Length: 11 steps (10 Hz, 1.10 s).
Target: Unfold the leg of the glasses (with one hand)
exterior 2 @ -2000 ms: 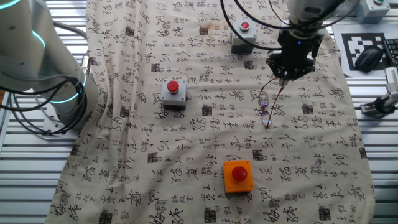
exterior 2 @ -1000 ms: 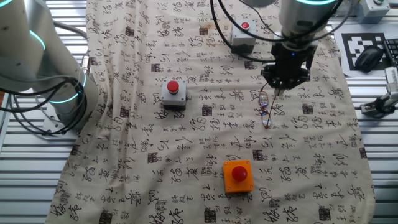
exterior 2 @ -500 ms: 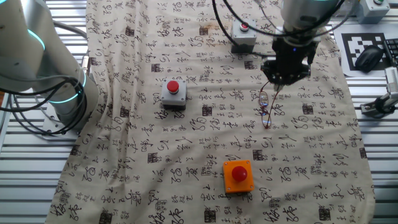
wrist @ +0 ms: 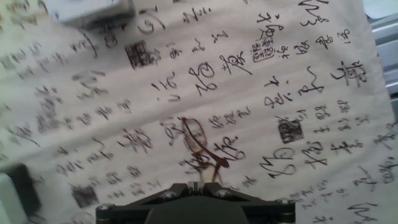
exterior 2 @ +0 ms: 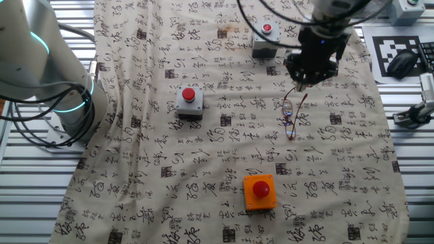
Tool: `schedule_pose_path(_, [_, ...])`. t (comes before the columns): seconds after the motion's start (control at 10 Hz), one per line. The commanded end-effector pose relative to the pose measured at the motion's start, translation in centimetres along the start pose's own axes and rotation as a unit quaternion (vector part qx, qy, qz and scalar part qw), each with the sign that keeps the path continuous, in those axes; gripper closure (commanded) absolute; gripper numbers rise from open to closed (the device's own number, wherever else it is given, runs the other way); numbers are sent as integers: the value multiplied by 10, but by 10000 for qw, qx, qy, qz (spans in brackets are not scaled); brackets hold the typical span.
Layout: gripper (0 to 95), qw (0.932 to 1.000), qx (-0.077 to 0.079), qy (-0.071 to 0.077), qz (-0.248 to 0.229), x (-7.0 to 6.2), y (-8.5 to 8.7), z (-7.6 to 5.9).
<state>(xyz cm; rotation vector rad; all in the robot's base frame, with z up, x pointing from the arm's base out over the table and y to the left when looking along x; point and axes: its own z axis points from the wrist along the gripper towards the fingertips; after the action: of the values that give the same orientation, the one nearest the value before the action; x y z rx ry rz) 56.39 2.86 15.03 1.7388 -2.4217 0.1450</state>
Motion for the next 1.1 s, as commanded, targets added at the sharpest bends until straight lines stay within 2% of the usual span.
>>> schedule_pose_path(0.1, [950,9998,-29,14,183,-23,5,0])
schedule_pose_path(0.2, [950,9998,-30,10,195,-26,5,0])
schedule_pose_path(0.4, [950,9997,41,31,238,-47,6,7])
schedule_pose_path(0.8, [950,9988,-38,-165,466,-50,5,10])
schedule_pose_path(1.1, [950,9969,24,-163,771,-50,5,10])
